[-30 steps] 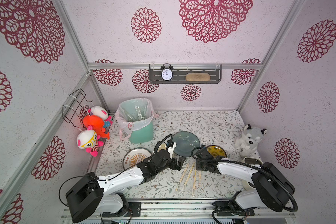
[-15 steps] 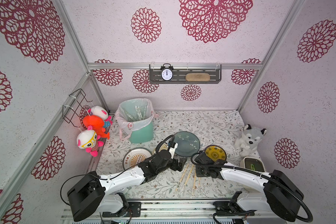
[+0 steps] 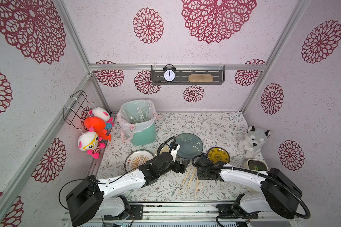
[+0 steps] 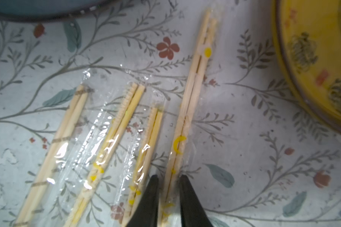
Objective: Remove the packaging of disposable chopsticks
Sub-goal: Pick up the disposable chopsticks from the center of the board.
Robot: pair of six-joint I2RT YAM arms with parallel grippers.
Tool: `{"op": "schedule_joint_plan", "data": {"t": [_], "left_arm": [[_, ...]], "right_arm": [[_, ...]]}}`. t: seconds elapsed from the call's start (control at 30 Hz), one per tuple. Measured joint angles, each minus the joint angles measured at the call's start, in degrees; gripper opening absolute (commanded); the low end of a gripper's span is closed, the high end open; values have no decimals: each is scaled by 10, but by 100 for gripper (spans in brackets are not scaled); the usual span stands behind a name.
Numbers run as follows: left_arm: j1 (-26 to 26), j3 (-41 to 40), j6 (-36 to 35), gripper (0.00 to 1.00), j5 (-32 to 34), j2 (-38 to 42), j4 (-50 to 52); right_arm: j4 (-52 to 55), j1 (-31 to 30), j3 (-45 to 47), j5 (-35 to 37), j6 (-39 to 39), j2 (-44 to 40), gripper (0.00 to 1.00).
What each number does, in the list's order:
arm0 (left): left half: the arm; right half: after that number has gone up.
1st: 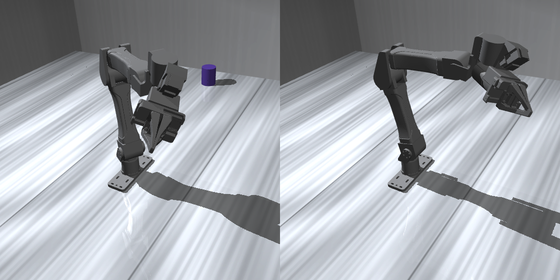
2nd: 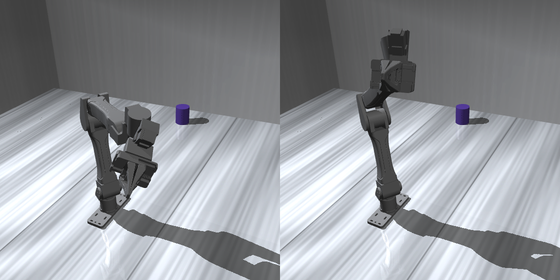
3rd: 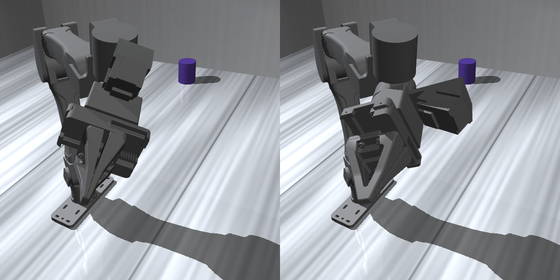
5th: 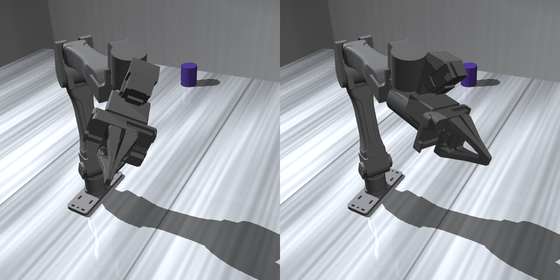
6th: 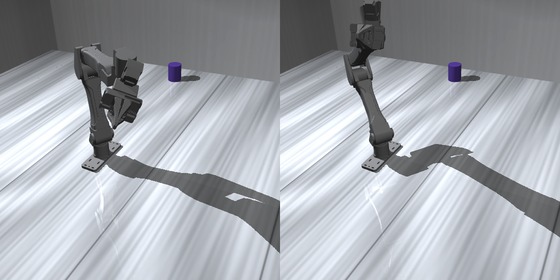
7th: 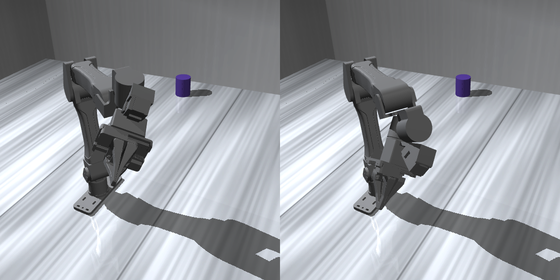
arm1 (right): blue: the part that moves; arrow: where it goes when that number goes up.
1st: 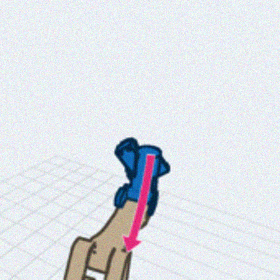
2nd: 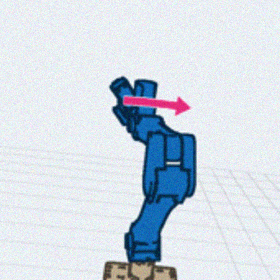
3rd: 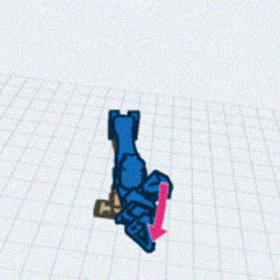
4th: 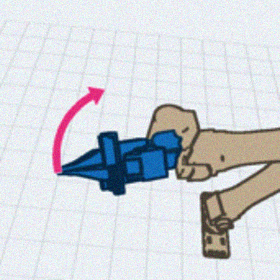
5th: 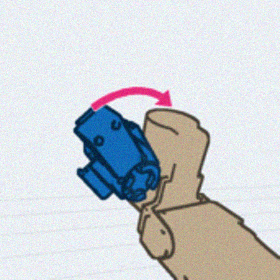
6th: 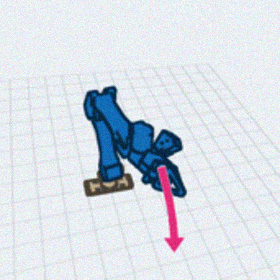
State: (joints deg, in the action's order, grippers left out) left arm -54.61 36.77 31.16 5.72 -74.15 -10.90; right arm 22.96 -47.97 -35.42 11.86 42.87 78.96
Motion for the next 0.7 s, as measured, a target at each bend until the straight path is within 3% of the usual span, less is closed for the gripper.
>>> {"op": "schedule_joint_plan", "data": {"t": [0.17, 0.57, 0.7], "left_arm": [[0, -2, 0, 98, 0, 2, -1], [0, -2, 1, 98, 0, 2, -9], [0, -2, 1, 98, -1, -5, -15]], "right_arm": [[-16, 25, 17, -2, 2, -13, 27], [-29, 53, 9, 14, -9, 10, 1], [-31, 54, 9, 17, -9, 3, 0]]}}
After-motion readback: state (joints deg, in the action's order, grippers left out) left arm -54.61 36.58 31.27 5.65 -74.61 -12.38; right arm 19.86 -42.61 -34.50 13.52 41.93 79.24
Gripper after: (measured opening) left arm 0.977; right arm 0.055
